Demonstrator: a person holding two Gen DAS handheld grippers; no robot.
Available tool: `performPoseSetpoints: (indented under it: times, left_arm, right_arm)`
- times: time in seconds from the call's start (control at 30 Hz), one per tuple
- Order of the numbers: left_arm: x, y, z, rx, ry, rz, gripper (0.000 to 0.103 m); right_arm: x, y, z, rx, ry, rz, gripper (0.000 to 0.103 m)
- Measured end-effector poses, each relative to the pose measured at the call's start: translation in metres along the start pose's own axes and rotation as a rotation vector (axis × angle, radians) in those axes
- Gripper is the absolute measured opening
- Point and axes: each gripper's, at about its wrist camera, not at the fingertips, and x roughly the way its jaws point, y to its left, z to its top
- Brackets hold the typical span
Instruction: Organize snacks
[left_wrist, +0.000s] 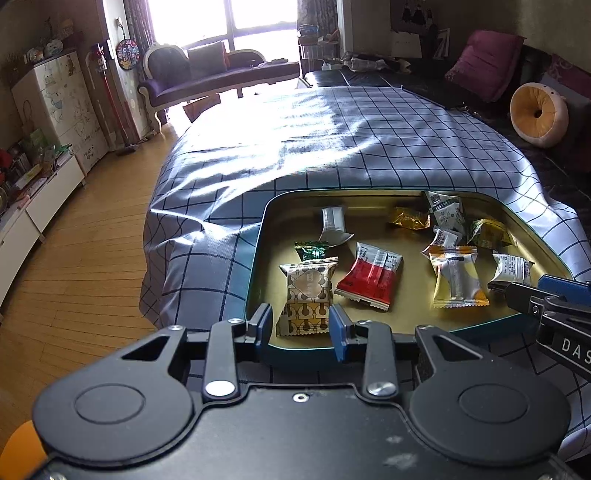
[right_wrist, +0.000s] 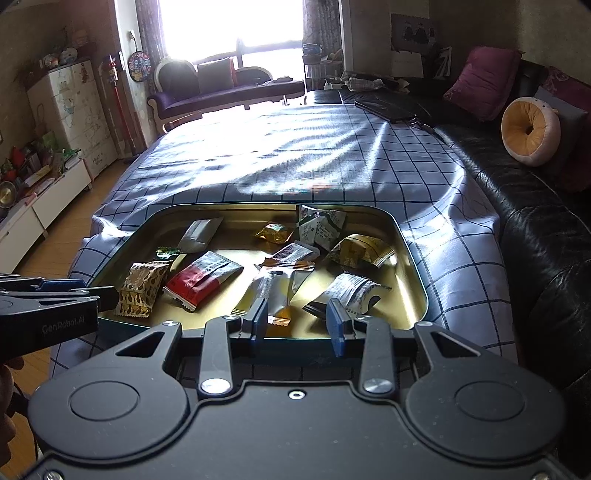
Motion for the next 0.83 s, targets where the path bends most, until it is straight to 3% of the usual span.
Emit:
performPoseSetpoints:
  times: [0.83]
  left_arm:
    - [0.0037, -0.0008, -0.0001, -0.007, 0.036, -0.031, 0.035]
  right_arm:
    - [0.0017, 0.0018, -0.0016, -0.007, 0.014, 0.003, 0.044]
